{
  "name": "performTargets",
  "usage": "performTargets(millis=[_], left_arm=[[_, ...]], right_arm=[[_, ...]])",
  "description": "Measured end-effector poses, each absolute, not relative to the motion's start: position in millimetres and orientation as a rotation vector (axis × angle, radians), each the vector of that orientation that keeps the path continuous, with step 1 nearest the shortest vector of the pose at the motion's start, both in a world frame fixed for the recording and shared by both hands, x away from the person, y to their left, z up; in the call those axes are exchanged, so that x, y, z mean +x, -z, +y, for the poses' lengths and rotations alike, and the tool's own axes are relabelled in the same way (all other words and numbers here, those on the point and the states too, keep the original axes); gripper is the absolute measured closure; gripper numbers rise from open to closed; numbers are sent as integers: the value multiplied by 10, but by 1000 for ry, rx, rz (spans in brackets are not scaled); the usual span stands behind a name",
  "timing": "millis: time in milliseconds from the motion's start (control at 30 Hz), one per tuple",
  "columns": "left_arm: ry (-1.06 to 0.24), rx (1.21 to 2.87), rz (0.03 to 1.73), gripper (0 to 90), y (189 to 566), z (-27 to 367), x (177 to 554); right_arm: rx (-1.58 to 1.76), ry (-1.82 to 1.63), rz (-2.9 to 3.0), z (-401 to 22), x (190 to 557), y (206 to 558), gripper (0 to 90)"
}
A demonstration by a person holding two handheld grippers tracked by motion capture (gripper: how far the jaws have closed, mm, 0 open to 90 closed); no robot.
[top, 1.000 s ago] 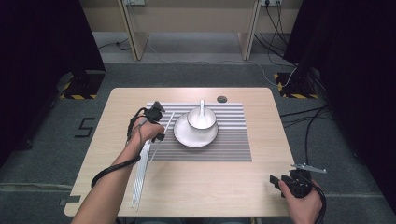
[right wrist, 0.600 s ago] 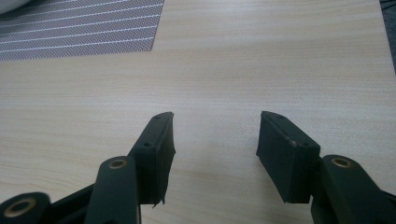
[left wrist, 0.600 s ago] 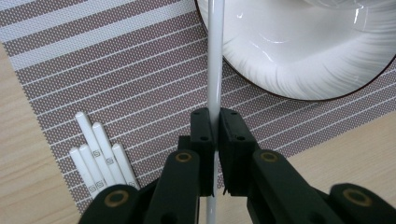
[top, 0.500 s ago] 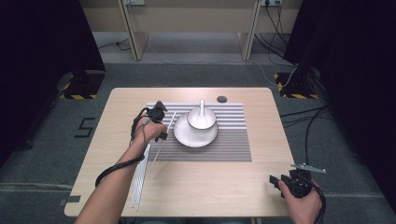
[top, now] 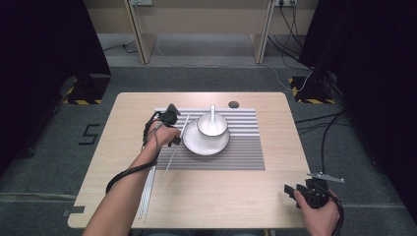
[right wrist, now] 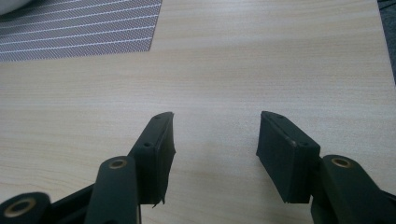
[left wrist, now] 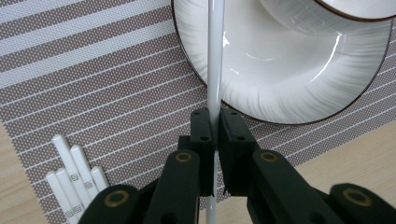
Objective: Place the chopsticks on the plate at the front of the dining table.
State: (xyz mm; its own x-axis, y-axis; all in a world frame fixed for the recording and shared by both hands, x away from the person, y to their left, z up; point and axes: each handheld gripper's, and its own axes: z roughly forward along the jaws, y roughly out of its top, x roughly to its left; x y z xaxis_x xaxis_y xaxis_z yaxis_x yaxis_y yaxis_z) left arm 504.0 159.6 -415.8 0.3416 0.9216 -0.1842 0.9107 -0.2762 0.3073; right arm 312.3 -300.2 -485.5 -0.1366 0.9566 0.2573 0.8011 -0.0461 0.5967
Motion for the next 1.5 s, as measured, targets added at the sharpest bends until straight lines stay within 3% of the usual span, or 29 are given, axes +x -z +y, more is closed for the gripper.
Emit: performTargets(millis=[1500], left_arm=[[-26, 2186, 1616, 844, 4243, 1284, 5315]], right_arm=[[1896, -954, 1986, -3045, 3141, 4874, 463]])
